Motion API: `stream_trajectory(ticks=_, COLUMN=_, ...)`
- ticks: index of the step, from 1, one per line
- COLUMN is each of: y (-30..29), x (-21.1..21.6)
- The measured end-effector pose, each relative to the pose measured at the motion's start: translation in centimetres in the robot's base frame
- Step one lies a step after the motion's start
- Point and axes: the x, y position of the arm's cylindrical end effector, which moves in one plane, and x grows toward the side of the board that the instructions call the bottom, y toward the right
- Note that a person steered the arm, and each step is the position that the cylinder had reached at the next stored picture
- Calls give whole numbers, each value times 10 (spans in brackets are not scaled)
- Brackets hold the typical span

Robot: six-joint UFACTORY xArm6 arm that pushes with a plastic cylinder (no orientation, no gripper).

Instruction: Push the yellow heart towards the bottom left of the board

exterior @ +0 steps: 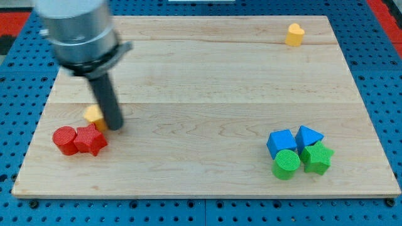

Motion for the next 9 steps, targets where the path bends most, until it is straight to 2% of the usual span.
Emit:
stream_trajectory(ticks=1, y=61, x=-48)
stream_trajectory(ticks=2, y=149, x=-109)
stream_trajectory(ticks=3, y=230, x=-148)
stream_trajectory(ticks=4, y=341, x=-160)
stream_trajectory(ticks=5, y=429, x=-203)
stream_trajectory(ticks=6, y=458, x=-244)
stream_trajectory(ticks=7, y=360, x=-250)
stream_trajectory(ticks=8, y=267, x=-218)
stream_trajectory(ticks=9, y=217, x=-166)
